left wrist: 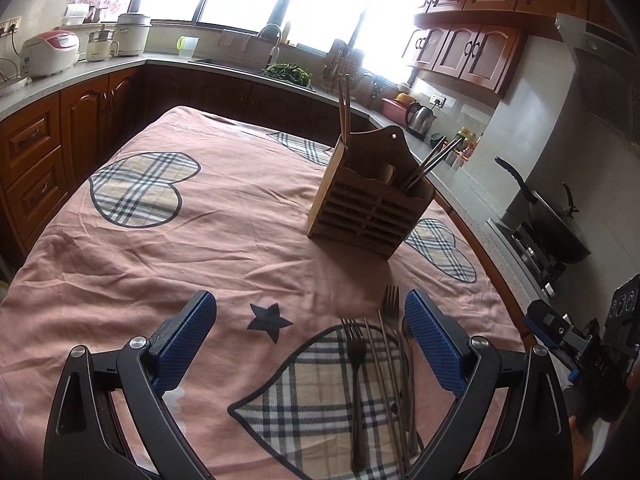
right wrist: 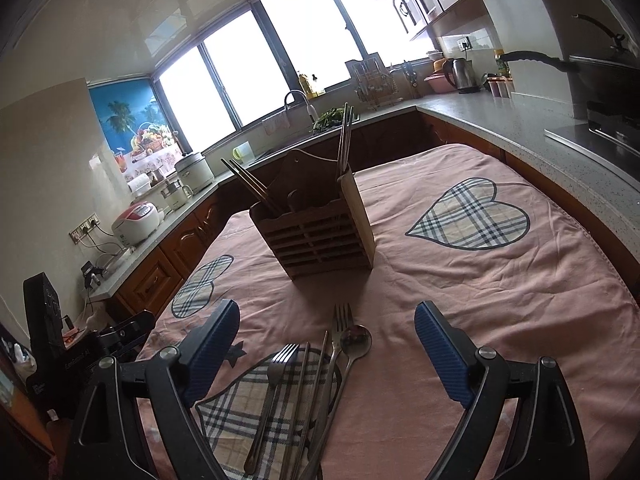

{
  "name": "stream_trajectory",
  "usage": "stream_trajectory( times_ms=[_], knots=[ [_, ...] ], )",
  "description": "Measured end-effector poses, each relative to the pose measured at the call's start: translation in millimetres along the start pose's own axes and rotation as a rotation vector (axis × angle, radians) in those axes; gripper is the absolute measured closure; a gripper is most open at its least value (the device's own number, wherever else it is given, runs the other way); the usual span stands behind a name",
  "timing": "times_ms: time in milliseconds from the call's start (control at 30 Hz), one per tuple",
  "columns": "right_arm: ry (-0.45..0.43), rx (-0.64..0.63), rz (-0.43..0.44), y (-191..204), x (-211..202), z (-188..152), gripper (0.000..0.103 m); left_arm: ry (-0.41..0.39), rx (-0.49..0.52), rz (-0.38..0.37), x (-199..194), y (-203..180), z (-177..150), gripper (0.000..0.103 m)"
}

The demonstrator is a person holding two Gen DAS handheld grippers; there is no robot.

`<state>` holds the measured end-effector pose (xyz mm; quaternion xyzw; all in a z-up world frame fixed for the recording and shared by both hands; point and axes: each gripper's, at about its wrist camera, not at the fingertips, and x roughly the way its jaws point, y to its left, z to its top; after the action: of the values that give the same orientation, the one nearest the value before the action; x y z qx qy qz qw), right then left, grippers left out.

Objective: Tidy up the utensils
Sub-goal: 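Move both open tools back down to the forks and spoon on the cloth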

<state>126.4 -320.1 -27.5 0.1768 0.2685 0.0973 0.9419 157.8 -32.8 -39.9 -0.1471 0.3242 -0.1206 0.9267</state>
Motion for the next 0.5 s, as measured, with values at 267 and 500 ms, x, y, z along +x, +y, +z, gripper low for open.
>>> stream_trajectory(
  times_ms=[267,500],
  knots=[
    [0.046,-0.004,-0.018,-3,3,-16,0.012,0.047,0.003,0.011,7,3,-15,0.006],
    [0.082,0.013,-0.033,-11,13,-29,0.012,0.078,0.018,0.011,17,1,-21,0.006]
  ],
)
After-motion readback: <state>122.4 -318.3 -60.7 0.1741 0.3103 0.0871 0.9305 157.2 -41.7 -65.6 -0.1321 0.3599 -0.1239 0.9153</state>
